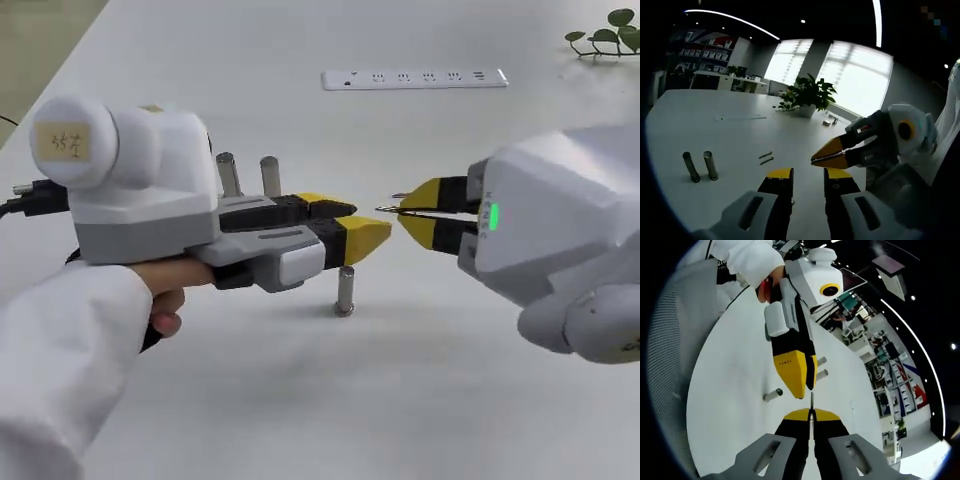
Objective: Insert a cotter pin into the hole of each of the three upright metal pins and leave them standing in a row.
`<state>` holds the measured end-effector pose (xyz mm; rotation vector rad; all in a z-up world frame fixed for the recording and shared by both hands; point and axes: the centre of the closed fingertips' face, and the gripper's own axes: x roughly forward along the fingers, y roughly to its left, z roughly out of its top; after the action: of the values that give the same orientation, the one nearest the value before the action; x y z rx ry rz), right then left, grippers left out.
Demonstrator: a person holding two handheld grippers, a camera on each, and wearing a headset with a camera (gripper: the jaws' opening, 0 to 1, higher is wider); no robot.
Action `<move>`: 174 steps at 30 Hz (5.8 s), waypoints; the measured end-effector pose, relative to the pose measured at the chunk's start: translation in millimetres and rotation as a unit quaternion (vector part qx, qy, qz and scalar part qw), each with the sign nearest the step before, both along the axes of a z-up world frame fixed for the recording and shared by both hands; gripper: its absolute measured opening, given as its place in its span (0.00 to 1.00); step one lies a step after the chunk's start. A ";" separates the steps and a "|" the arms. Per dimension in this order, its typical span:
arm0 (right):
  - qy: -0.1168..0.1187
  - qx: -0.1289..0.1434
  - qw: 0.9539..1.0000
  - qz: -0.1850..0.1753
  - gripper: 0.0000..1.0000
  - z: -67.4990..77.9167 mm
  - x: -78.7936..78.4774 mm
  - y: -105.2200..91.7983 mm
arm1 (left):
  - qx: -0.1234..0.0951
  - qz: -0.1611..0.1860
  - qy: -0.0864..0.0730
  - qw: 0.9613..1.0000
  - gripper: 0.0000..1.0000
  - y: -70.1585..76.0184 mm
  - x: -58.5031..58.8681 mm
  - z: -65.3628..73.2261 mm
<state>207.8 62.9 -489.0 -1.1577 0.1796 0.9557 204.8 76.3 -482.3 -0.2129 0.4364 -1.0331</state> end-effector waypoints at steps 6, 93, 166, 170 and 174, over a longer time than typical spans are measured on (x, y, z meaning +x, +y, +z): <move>-0.017 -0.007 1.000 0.000 0.00 1.9 -2.1 0.8 | -0.010 -0.001 0.005 1.000 0.16 -2.3 -0.3 2.4; 0.385 0.218 0.895 0.051 0.27 11.8 -31.1 11.9 | 0.044 -0.083 -0.100 0.991 0.00 4.4 -27.7 30.5; 0.398 0.010 0.917 0.042 0.00 -77.0 -21.6 2.2 | 0.152 -0.149 -0.108 0.971 0.13 13.8 -6.5 -63.4; 0.398 0.009 0.916 0.044 0.00 -78.8 -21.3 4.3 | 0.153 -0.151 -0.107 0.971 0.09 13.9 -5.4 -64.2; 0.400 0.009 0.916 0.044 0.00 -80.1 -20.7 5.2 | 0.152 -0.152 -0.107 0.971 0.06 14.1 -4.5 -63.9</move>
<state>187.1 68.1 -569.1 -0.7013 0.7787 1.4717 200.3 90.4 -546.2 0.2466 0.4322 -1.2566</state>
